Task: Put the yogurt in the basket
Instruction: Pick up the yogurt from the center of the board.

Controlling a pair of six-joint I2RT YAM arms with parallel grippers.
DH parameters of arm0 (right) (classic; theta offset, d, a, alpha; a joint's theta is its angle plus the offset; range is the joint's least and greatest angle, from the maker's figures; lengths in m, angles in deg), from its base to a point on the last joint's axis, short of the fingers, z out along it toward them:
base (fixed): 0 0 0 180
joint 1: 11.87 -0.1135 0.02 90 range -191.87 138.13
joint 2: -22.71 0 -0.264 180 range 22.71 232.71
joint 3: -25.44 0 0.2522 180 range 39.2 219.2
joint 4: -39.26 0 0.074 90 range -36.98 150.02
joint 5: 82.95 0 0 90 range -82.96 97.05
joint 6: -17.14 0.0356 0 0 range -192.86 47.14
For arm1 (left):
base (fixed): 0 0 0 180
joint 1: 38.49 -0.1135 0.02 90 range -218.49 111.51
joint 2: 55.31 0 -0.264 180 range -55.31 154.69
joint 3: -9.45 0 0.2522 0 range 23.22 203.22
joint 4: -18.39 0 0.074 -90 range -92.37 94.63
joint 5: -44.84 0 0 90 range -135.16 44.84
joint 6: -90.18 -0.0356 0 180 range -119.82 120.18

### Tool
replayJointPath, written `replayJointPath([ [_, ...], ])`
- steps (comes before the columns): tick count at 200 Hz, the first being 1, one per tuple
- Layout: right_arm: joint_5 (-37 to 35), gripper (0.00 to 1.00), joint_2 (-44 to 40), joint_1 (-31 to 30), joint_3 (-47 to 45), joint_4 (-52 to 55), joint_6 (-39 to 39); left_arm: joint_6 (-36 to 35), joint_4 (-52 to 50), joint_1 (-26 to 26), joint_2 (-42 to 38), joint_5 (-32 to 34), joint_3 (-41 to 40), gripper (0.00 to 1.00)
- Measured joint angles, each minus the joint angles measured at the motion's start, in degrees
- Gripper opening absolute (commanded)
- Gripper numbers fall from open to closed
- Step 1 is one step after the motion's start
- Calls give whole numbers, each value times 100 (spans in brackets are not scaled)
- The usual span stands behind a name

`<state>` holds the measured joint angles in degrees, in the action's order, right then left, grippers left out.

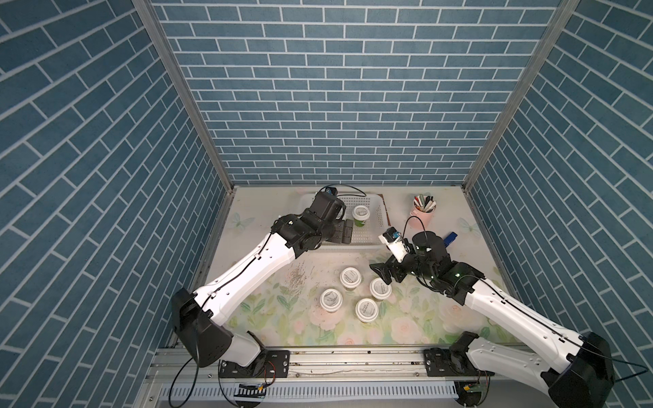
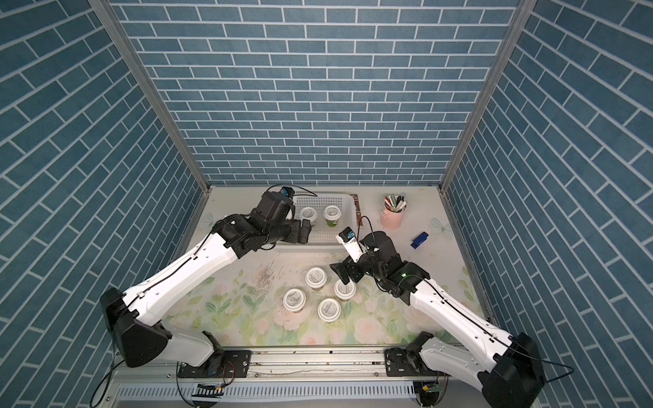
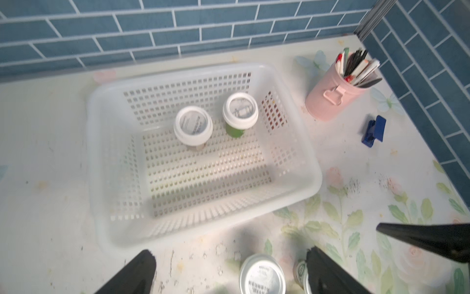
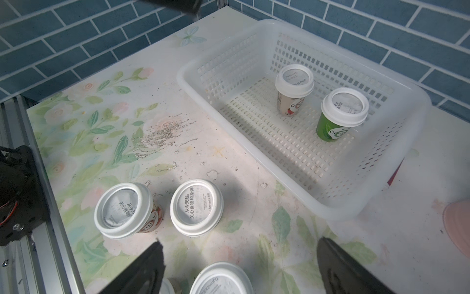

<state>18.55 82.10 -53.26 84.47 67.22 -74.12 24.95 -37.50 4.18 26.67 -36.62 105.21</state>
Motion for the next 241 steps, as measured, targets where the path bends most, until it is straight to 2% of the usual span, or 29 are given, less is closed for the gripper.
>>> replayJointPath([
  [45, 37, 96, -127, 0, -101, 87, 116, 778, -278, 501, -531, 70, -901, 98],
  [109, 39, 96, -142, 0, -105, 127, 146, 1961, -710, 1596, -841, 83, -1832, 100],
  [193, 92, 96, -247, 0, -142, 164, 149, 2625, -382, 1700, -844, 17, -2754, 100],
  [241, 140, 96, -240, 0, -201, 166, 149, 2719, -74, 1764, -511, -87, -2850, 100],
])
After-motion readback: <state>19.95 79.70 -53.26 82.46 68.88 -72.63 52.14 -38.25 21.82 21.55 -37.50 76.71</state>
